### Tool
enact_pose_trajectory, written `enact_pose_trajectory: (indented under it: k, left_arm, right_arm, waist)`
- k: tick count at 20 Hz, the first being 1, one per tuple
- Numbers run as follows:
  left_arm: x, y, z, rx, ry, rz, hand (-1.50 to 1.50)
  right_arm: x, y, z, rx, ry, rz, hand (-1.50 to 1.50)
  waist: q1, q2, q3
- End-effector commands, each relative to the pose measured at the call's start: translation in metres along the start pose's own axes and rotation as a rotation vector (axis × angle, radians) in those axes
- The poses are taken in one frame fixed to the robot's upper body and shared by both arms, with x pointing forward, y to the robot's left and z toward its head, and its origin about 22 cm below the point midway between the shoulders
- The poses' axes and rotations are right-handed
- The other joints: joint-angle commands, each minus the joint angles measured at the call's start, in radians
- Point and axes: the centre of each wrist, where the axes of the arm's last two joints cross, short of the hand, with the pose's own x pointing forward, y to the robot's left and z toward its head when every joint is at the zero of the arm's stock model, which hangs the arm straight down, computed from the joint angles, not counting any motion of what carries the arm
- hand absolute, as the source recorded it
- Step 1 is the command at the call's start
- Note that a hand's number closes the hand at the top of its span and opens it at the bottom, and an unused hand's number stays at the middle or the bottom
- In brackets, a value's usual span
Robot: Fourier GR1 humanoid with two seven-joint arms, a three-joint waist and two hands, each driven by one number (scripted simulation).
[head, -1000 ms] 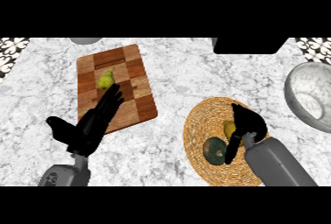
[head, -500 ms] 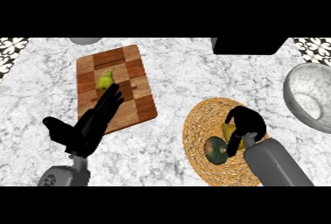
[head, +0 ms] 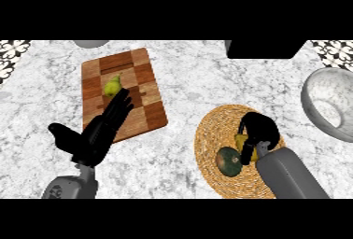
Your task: Pick the lemon from the placemat and place it in the bowl
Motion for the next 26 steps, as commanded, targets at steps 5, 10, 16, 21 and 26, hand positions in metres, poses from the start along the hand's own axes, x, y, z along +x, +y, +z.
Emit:
enact_pose_trajectory:
  k: [5,10,16,21,26]
  left_arm:
    - [-0.002,0.002,0.0,0.007,-0.005,-0.006,0.0]
    - [0.007,-0.01,0.003,-0.001,0.005,0.005,0.0]
    - [0.004,0.01,0.0,0.03,0.01,0.004,0.0]
    - [-0.01,0.01,0.009,0.014,0.022,-0.006,0.0]
    - [0.011,-0.008,-0.011,0.008,-0.001,0.002,0.0]
  right_arm:
    - [-0.026,0.022,0.003,-0.124,0.066,-0.047,1.5]
    - [0.006,-0.009,0.021,-0.255,0.138,-0.006,1.5]
    - [0.019,-0.054,0.088,-0.431,0.105,-0.105,1.5]
    - [0.023,-0.086,0.139,-0.621,0.113,-0.137,1.5]
    - [0.026,-0.122,0.176,-0.734,0.128,-0.137,1.5]
  waist:
    - [0.001,0.01,0.011]
    - [0.002,0.009,0.011]
    - [-0.013,0.004,0.01]
    - [-0.015,0.002,0.009]
    - [-0.009,0.006,0.01]
